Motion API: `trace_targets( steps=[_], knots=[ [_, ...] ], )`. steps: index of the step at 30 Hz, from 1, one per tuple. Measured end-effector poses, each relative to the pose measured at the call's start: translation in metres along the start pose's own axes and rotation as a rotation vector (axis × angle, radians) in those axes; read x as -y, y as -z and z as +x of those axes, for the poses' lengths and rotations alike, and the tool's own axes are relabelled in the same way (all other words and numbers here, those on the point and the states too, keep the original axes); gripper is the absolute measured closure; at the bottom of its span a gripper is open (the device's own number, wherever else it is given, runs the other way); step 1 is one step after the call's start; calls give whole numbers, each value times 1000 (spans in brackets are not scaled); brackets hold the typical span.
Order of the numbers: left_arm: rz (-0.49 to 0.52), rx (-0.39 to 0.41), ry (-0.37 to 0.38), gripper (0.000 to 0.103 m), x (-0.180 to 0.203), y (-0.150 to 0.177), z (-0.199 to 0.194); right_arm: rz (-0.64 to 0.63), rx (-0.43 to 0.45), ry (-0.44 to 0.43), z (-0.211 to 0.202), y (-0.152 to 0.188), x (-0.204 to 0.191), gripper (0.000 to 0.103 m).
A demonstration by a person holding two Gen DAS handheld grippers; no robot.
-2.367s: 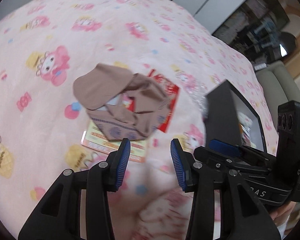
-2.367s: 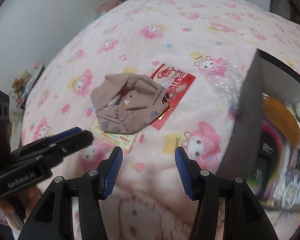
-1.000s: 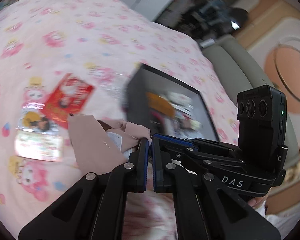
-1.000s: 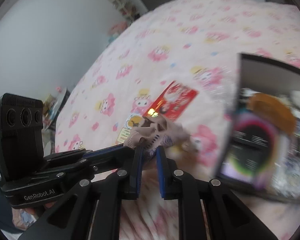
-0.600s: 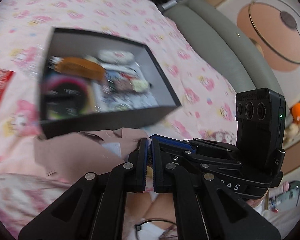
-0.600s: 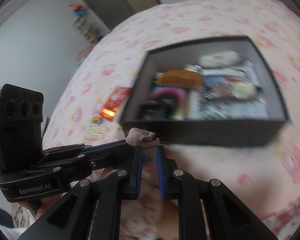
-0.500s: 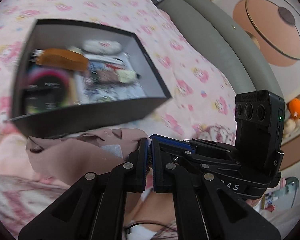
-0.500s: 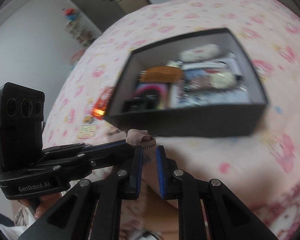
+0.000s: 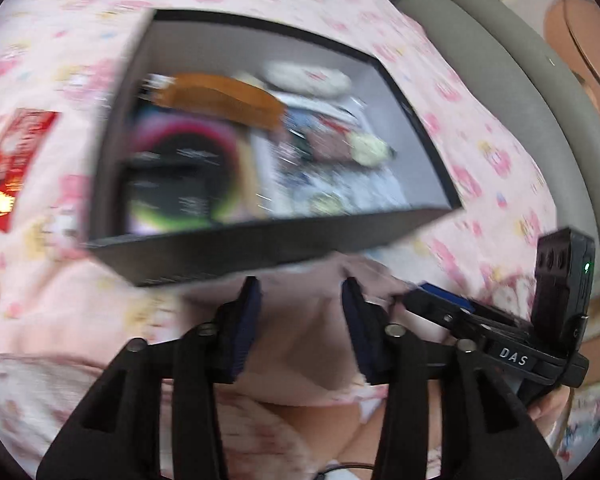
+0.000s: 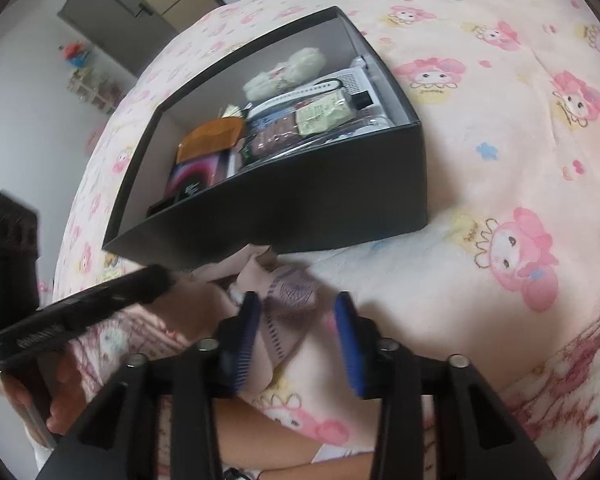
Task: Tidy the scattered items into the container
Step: 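Carry the beige cloth over the black box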
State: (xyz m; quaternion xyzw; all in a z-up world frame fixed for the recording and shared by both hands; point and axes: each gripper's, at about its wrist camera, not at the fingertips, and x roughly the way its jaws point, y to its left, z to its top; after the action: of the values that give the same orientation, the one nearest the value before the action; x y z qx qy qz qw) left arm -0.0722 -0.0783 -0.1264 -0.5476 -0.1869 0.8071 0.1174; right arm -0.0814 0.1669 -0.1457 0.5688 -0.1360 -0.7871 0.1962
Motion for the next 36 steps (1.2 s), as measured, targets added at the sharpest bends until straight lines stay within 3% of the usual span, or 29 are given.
trace_targets(
  steps=[5, 7, 10, 11, 12, 13, 14, 15, 17, 19, 21, 23, 24, 25, 26, 27, 29, 32, 33, 34, 35, 36],
  knots=[
    [-45, -45, -60, 57, -26, 3, 11, -38, -79, -6, 29, 2, -14, 52],
    [-26, -93, -35, 43, -25, 6, 23, -72, -75, 12, 34, 4, -21, 46],
    [3, -138, -13, 38, -17, 9, 42, -88, -87, 12, 45, 6, -23, 41],
    [8, -154, -38, 39, -16, 10, 50, -94, -84, 9, 47, 6, -24, 41],
    [17, -166, -73, 49, -14, 12, 56, -102, -74, 0, 47, 6, -25, 42],
    [39, -169, -111, 67, -10, 15, 60, -109, -64, -14, 46, 6, -27, 53],
    [67, -165, -133, 75, -6, 16, 60, -115, -59, -29, 46, 6, -28, 72],
    [76, -157, -126, 88, -4, 18, 57, -118, -57, -41, 45, 6, -29, 77],
    [58, -124, -89, 94, -6, 20, 46, -115, -33, -48, 39, 7, -29, 88],
    [6, -107, -84, 95, -15, 23, 36, -115, 4, -24, 31, 8, -28, 90],
    [-42, -91, -142, 95, -25, 26, 30, -117, 35, 89, 25, 8, -25, 93],
    [-79, -90, -121, 93, -32, 30, 27, -78, 13, 58, 27, 8, -19, 93],
    [-81, -99, -109, 88, -32, 30, 27, -64, -10, 21, 29, 9, -17, 93],
    [-79, -119, -94, 72, -32, 30, 29, -63, -23, 0, 31, 12, -17, 93],
    [-79, -137, -73, 63, -31, 30, 32, -69, -30, -7, 31, 14, -18, 89],
    [-73, -149, -53, 51, -28, 32, 35, -83, -35, -9, 32, 16, -20, 84],
    [-38, -156, -73, 48, -20, 35, 40, -102, -43, -35, 36, 18, -26, 55],
    [5, -160, -132, 62, -10, 39, 47, -89, -45, -73, 46, 17, -26, 49],
    [19, -159, -138, 75, -8, 40, 48, -88, -52, -68, 51, 16, -26, 49],
    [32, -152, -135, 85, -4, 42, 47, -90, -59, -63, 54, 16, -27, 55],
    [38, -141, -126, 88, -2, 44, 45, -97, -61, -60, 56, 16, -28, 73],
    [44, -134, -122, 93, 0, 46, 42, -104, -64, -70, 55, 16, -30, 80]
  ],
)
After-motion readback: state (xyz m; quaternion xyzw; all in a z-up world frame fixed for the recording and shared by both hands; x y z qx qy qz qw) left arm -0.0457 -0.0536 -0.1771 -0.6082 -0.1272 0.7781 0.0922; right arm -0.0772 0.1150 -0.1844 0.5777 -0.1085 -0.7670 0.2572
